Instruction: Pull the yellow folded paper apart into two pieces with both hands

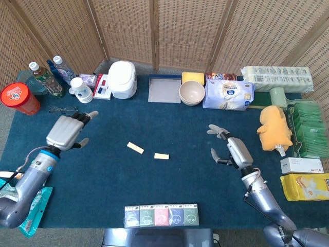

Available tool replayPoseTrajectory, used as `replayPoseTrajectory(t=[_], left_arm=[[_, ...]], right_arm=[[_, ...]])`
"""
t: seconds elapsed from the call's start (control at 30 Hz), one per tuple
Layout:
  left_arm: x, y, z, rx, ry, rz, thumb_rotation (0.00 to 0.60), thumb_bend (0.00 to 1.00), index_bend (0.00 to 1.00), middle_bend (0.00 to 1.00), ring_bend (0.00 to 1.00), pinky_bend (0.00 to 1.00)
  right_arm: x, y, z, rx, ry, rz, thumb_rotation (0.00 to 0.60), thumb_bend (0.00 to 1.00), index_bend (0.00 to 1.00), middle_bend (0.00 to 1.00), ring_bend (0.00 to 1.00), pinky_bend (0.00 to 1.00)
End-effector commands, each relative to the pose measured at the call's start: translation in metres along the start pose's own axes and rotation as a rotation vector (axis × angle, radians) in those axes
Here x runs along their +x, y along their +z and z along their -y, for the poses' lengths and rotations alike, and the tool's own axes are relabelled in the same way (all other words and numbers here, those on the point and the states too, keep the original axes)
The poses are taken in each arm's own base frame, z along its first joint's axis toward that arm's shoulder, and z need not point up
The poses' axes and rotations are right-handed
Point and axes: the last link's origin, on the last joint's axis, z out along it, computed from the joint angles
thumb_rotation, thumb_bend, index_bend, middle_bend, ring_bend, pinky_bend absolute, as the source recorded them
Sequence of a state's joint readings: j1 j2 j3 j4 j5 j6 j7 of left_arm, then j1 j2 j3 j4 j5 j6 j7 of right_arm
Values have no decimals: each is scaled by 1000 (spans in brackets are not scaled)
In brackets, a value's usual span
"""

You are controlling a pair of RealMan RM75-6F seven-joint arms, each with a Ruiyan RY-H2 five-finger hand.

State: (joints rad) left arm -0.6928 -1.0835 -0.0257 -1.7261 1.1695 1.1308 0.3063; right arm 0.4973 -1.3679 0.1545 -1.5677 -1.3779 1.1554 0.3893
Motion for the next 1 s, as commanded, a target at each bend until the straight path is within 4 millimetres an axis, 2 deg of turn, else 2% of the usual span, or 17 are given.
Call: replayPoseTrajectory(t=[0.03, 0.2, 0.33, 0.5, 0.73, 1.0], left_arm=[[-7, -60, 35, 134, -53, -19, 582, 255, 135, 263, 273, 489], [-18, -124, 68, 277, -72, -46, 584, 255, 148, 263, 268, 472], [-27, -162, 83, 347, -73, -81, 584, 255, 169, 263, 267, 458], [-42, -192, 84, 395, -109, -94, 588, 255, 169, 263, 265, 458], [-53, -218, 79, 411, -160, -106, 586, 255, 179, 263, 264, 458], [-55, -217, 78, 404, -178, -112, 587, 255, 179, 262, 256, 458]], right_arm=[[11, -19, -15, -71, -132, -67, 600, 515, 136, 259, 129, 249], [24, -45, -28, -167, -247, -133, 600, 515, 154, 256, 124, 241], [30, -67, -31, -213, -308, -180, 600, 515, 161, 257, 122, 235], [33, -91, -28, -243, -381, -215, 600, 515, 162, 256, 115, 225], [36, -113, -18, -267, -396, -248, 600, 515, 162, 252, 113, 225], [39, -119, -16, -282, -397, -264, 600, 515, 162, 244, 107, 224]])
